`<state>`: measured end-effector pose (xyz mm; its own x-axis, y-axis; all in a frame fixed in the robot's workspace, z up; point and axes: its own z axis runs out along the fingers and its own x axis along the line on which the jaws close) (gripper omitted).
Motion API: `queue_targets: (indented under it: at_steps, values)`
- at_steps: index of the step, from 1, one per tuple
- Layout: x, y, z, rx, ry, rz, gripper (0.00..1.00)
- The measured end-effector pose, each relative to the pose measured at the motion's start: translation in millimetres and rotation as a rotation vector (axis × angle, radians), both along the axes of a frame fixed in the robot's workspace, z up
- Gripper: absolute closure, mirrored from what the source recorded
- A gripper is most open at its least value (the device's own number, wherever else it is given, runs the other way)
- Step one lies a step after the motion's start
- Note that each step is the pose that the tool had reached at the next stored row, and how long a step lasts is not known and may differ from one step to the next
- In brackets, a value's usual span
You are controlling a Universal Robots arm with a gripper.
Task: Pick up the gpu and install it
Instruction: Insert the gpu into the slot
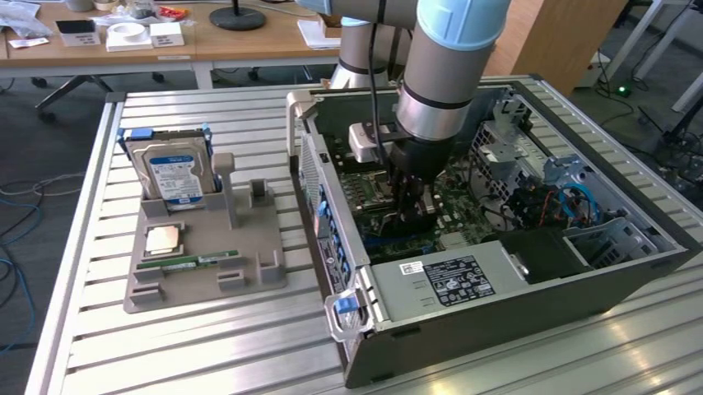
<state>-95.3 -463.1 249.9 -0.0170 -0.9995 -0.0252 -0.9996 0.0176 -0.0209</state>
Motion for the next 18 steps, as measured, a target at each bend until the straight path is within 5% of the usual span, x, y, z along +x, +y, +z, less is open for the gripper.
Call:
queue_targets:
  at_steps: [18]
  values:
    - [-2.5, 0.1, -0.1, 0.0001, -0.0004, 0.0, 0.75]
